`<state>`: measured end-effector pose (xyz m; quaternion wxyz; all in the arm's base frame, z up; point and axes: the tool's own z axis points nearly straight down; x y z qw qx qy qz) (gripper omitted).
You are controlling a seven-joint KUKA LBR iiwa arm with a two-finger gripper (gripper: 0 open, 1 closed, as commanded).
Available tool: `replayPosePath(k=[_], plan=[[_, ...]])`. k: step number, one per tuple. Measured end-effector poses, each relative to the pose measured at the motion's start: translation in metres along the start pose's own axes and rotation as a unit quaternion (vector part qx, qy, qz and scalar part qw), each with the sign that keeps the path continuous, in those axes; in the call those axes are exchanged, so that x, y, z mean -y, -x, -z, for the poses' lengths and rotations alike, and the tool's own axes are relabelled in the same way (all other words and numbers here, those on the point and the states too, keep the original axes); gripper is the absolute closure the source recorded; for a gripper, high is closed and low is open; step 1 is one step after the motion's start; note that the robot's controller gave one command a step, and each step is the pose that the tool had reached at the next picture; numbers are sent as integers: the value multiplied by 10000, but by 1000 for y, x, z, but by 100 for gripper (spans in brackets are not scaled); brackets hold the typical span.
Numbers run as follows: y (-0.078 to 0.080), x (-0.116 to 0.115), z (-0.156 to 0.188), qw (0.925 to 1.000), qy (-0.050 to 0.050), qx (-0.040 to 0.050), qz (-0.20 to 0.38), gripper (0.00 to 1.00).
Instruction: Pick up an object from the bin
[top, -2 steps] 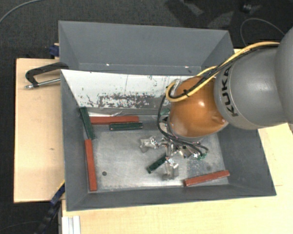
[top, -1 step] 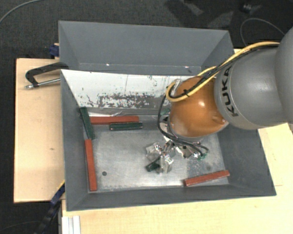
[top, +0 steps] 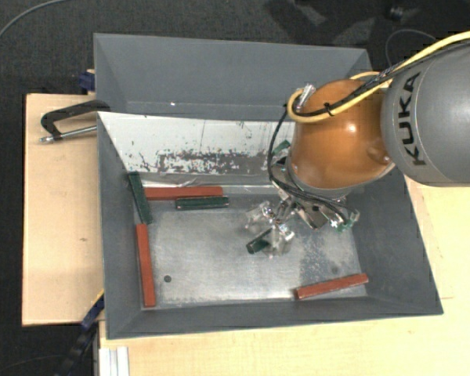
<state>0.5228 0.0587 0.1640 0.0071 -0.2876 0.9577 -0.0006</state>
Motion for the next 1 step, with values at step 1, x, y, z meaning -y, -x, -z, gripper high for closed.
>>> replayPosePath(k=[1], plan=[[2, 0, 16, 10000, 13, -23, -3, 100]])
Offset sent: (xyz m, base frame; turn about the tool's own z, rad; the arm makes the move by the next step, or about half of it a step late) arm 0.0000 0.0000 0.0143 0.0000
